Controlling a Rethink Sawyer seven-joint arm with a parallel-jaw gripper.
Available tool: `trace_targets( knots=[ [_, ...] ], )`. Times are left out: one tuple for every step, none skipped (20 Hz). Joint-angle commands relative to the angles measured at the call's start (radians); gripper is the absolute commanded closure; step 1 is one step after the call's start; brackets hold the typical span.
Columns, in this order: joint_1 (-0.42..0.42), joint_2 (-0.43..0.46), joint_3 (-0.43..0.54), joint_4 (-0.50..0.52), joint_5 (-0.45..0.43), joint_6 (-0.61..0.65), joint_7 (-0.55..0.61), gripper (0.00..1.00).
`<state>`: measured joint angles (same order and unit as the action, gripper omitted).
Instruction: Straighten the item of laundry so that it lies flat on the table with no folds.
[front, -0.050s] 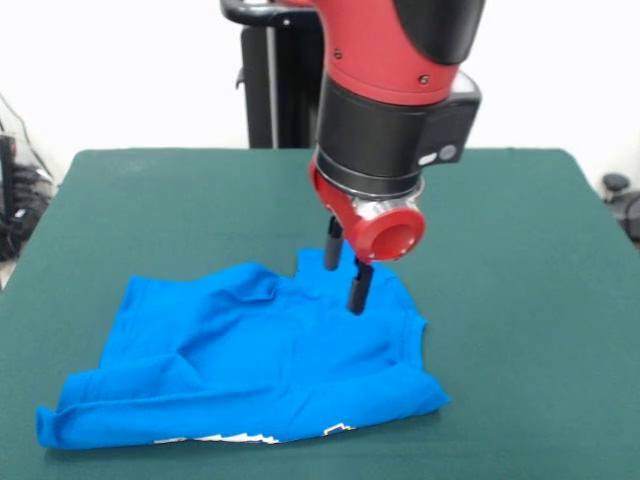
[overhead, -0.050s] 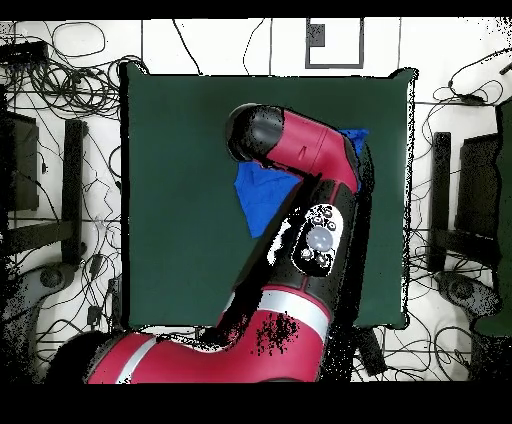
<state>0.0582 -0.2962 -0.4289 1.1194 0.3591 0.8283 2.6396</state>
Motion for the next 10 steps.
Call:
trace_targets(
  knots=[
    [0.043, 0.079, 0.032, 0.083, 0.057, -0.002, 0.331, 0.00],
    [0.041, 0.078, 0.033, 0.083, 0.056, -0.002, 0.328, 0.00],
    [0.040, 0.077, 0.035, 0.083, 0.054, -0.003, 0.322, 0.00],
    [0.036, 0.075, 0.036, 0.082, 0.050, -0.002, 0.313, 0.00],
    [0.035, 0.075, 0.037, 0.081, 0.047, -0.002, 0.306, 0.00],
    [0.033, 0.075, 0.039, 0.077, 0.044, 0.001, 0.301, 0.00],
    [0.033, 0.075, 0.039, 0.075, 0.042, 0.002, 0.297, 0.00],
    [0.032, 0.075, 0.039, 0.074, 0.041, 0.005, 0.294, 0.00],
    [0.032, 0.075, 0.040, 0.073, 0.040, 0.005, 0.292, 0.00],
    [0.030, 0.073, 0.041, 0.077, 0.040, 0.001, 0.289, 0.00]
  ],
)
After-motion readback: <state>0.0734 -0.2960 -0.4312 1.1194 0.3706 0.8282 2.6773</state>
